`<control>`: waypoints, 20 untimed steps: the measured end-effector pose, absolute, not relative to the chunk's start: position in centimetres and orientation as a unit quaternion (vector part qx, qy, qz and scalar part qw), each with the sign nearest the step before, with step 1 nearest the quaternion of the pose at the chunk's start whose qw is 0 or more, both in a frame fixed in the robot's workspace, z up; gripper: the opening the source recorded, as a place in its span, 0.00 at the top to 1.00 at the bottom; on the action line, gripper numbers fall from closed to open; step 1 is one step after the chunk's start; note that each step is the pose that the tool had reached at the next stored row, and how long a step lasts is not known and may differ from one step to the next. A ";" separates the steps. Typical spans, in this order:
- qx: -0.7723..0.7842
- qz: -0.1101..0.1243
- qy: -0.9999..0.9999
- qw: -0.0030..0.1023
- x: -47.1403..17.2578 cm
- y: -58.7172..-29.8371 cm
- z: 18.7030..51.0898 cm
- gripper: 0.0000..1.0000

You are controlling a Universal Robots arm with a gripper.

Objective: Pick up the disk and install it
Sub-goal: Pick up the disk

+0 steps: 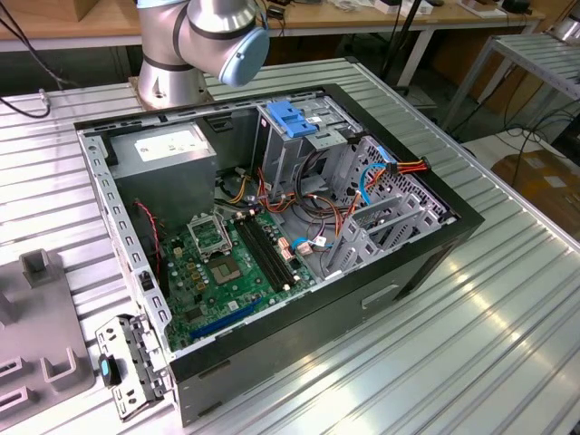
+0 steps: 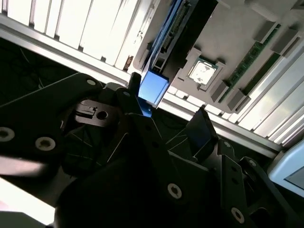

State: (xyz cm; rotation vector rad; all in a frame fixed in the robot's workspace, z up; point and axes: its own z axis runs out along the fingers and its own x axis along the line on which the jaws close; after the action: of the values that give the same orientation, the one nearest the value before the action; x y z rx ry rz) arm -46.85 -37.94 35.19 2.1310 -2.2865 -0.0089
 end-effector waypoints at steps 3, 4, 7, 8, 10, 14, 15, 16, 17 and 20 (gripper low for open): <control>0.682 -0.003 -0.731 0.007 -46.9 -37.9 34.6 0.34; 0.682 -0.004 -0.731 0.007 -46.9 -37.9 34.4 0.34; 0.683 -0.004 -0.730 0.007 -46.9 -37.8 33.9 0.34; 0.684 -0.004 -0.729 0.007 -46.9 -37.8 33.7 0.34; 0.686 -0.003 -0.728 0.006 -47.0 -37.8 33.4 0.34; 0.689 -0.003 -0.725 0.006 -47.1 -37.5 32.3 0.34; 0.689 -0.003 -0.724 0.006 -47.1 -37.5 32.1 0.34; 0.690 -0.003 -0.724 0.006 -47.1 -37.4 31.7 0.34; 0.690 -0.003 -0.724 0.006 -47.1 -37.4 31.5 0.34; 0.691 -0.003 -0.723 0.006 -47.1 -37.4 30.7 0.34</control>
State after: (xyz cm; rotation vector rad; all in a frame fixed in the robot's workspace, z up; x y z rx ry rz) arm -47.12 -37.42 30.71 2.1622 -2.2620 -0.0094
